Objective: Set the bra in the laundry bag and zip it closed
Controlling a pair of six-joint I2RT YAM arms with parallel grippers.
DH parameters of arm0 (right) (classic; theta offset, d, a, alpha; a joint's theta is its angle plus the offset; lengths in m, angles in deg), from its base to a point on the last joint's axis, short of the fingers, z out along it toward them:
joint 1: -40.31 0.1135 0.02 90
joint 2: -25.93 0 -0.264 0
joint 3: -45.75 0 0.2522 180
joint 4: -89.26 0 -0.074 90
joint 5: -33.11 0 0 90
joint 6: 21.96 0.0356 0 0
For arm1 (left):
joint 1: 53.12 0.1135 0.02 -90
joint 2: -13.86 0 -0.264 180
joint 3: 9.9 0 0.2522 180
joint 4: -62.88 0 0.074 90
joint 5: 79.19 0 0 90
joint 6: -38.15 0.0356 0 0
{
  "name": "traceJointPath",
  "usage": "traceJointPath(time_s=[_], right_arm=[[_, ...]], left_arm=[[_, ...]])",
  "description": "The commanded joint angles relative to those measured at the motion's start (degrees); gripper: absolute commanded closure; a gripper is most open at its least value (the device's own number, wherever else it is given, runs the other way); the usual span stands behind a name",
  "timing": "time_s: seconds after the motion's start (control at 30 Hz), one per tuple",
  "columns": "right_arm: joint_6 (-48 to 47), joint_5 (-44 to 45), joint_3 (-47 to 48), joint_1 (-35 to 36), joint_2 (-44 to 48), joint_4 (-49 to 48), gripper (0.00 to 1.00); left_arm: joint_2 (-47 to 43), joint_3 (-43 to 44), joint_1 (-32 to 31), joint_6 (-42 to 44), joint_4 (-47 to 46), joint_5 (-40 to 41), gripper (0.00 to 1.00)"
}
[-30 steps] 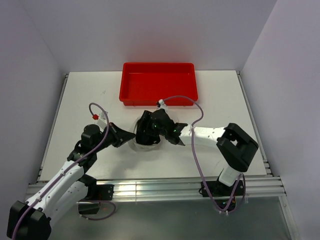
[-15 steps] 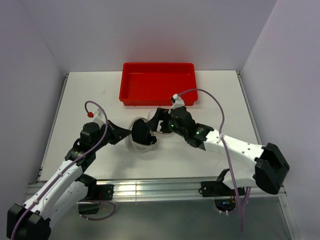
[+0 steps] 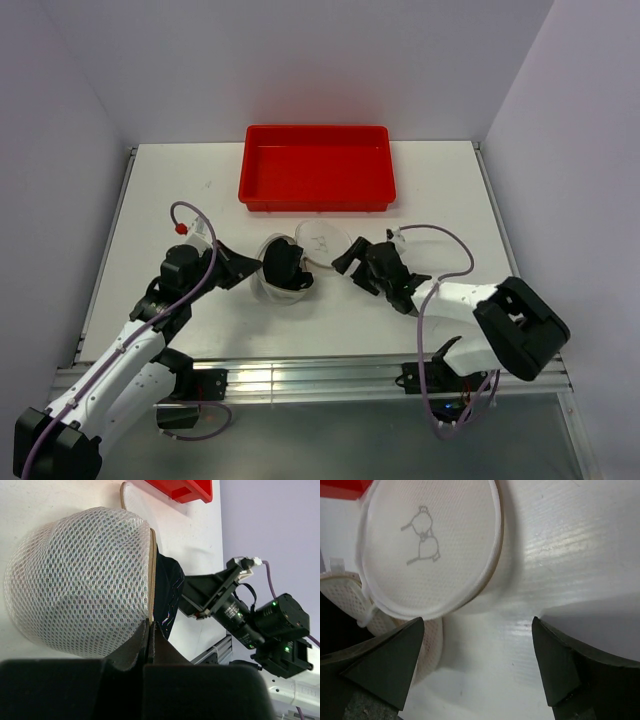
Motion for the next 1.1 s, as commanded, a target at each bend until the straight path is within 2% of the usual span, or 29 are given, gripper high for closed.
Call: traceJointPath(time_s=[0.0, 0.13, 0.2, 0.3, 0.4, 0.43, 0.5, 0.6, 0.63, 0.7, 0.77, 0.87, 0.93, 1.07], right_arm=[[5.3, -0.5, 0.9, -1.2, -4.8, -10.1, 0.04], [8.3, -3.0, 2.6, -3.0, -11.2, -16.3, 0.04], [10.6, -4.4, 3.2, -3.5, -14.5, -18.6, 0.07], [13.2, -3.5, 3.8, -3.5, -16.5, -22.7, 0.20], [11.8, 0.5, 3.8, -3.5, -14.3, -24.6, 0.64], [10.9, 2.5, 3.1, -3.4, -12.9, -25.4, 0.86], [6.8, 4.5, 2.1, -3.0, -7.5, -24.6, 0.98], [-1.2, 9.4, 0.4, -1.2, 3.1, -21.0, 1.00], [-3.2, 11.1, 0.8, -0.6, 6.4, -15.8, 1.00], [-11.2, 15.0, 1.2, 1.6, 15.6, -12.4, 1.00], [-18.0, 17.6, 4.5, 3.5, 24.1, -4.9, 1.00], [-26.7, 19.5, 11.5, 6.8, 31.4, 4.2, 1.00], [-30.2, 19.5, 16.1, 9.2, 32.8, 6.5, 1.00], [-33.9, 20.9, 22.5, 11.7, 25.5, 16.8, 1.00]], left_arm=[[-0.5, -0.1, -0.2, 1.1, -3.1, -1.1, 1.00], [-0.6, -0.6, -0.2, 1.2, -3.2, -1.3, 1.00], [-0.6, -0.5, -0.2, 1.4, -3.2, -1.1, 1.00], [-0.4, 0.0, -0.1, 2.0, -2.8, -0.9, 1.00], [-0.1, 0.8, -0.2, 2.5, -2.3, -0.5, 1.00], [0.0, 1.1, -0.2, 2.7, -2.0, -0.5, 1.00], [0.4, 2.0, -0.2, 2.5, -1.9, -1.1, 1.00], [1.0, 3.5, -0.1, 2.6, -3.0, -1.8, 1.00], [1.2, 4.7, -0.2, 2.7, -2.8, -1.8, 1.00], [1.6, 5.9, -0.2, 3.7, -2.0, -1.0, 1.00], [2.0, 8.0, -0.2, 4.4, -1.3, -0.6, 1.00], [2.5, 11.3, -0.2, 5.5, 0.0, -0.4, 1.00], [2.5, 12.5, -0.2, 6.2, 0.6, 0.5, 1.00], [3.6, 11.4, -0.3, 4.9, -0.1, -0.5, 1.00]])
